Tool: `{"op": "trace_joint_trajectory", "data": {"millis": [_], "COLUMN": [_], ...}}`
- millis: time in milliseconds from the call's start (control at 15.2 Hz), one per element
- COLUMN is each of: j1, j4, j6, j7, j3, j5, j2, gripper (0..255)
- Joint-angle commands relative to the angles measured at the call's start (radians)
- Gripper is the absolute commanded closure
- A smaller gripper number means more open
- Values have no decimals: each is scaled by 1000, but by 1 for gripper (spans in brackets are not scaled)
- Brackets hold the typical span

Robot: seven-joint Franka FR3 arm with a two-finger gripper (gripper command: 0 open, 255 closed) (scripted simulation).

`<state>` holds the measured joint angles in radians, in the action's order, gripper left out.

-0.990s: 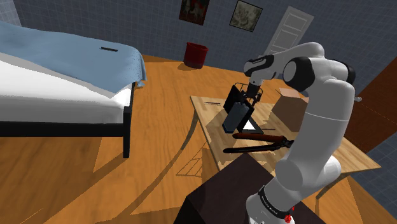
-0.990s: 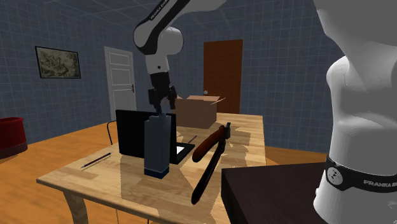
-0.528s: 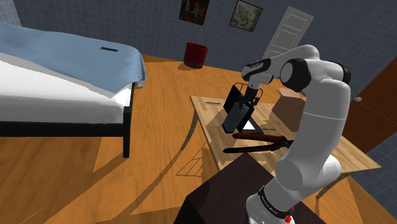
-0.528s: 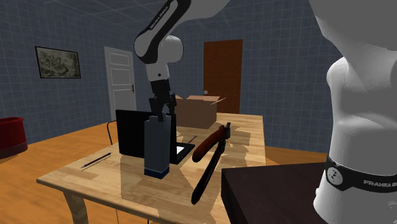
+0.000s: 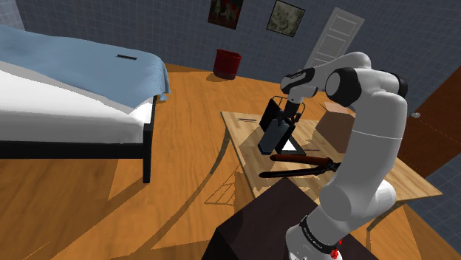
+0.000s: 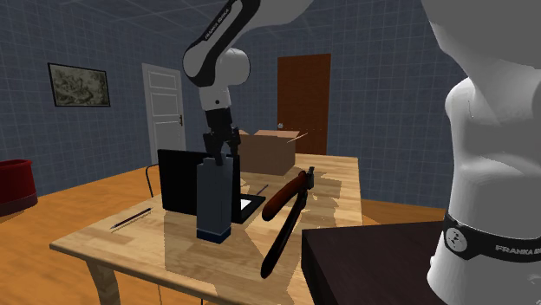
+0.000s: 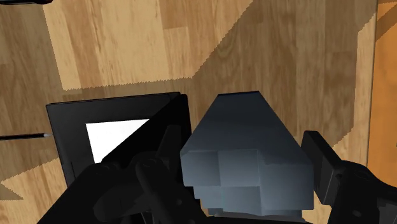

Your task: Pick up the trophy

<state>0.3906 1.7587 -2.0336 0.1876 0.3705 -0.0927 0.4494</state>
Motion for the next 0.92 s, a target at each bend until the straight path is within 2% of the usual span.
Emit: {"op": "trace_joint_trajectory", "data": {"millis": [0, 858], "j1": [1, -8], "j4": [0, -75], "j6": [0, 146], "j7": [1, -9], "j3": [0, 14], "j5": [0, 28], "j2": [2, -73], "gripper": [255, 255]}}
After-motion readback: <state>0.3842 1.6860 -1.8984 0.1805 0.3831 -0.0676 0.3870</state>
